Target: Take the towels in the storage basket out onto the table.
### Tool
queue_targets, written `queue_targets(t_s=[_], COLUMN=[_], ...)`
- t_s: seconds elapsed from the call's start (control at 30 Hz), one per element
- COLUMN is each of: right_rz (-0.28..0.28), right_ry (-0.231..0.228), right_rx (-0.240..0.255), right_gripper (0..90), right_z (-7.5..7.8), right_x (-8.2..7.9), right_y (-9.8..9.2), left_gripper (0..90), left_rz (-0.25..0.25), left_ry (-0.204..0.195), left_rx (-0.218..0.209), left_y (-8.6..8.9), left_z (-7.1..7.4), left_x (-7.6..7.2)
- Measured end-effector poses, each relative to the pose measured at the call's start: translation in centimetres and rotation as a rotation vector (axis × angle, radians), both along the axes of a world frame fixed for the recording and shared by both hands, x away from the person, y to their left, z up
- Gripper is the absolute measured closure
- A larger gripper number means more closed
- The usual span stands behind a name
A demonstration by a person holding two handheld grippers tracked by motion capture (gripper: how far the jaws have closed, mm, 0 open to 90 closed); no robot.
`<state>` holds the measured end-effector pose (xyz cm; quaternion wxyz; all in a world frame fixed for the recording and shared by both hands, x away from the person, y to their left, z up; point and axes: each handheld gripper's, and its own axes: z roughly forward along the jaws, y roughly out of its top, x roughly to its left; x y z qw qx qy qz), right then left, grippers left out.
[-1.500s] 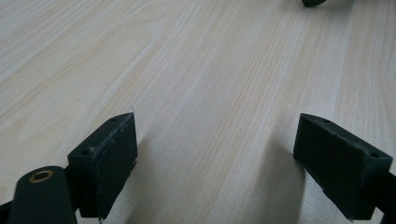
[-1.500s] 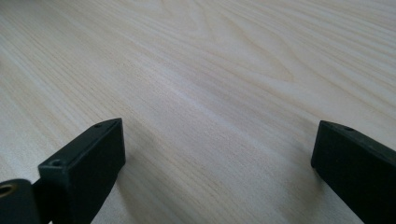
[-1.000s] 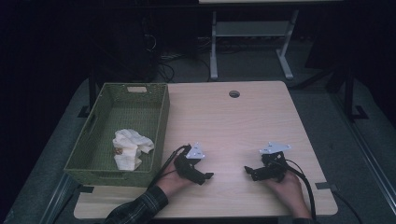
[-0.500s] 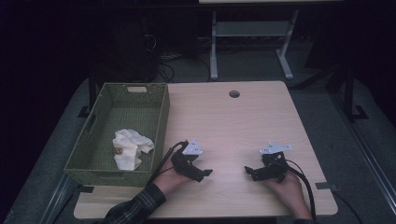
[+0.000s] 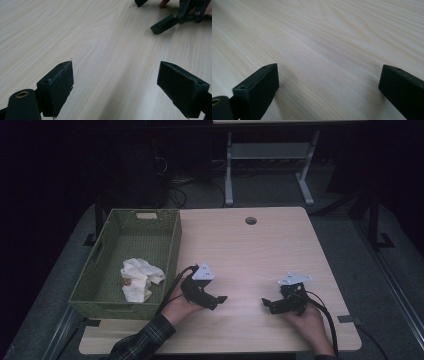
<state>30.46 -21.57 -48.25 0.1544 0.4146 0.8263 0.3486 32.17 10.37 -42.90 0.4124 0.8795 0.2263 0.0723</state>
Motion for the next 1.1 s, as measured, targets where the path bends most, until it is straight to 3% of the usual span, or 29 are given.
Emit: queue_targets(t_s=[0.63,0.87,1.1], right_rz=[0.0,0.0,0.0], right_ry=[0.0,0.0,0.001], right_rx=[0.001,0.001,0.001], right_gripper=[2.5,2.5,2.5], right_z=[0.0,0.0,0.0], right_x=[0.0,0.0,0.0], right_y=[0.0,0.0,0.0], left_gripper=[13.6,13.6,13.8], left_rz=[-0.017,-0.035,-0.058], left_ry=[-0.02,-0.028,-0.036], left_rx=[-0.017,-0.042,-0.035], left_y=[-0.1,0.0,0.3], left_z=[2.3,3.8,5.1], left_x=[-0.1,0.0,0.3])
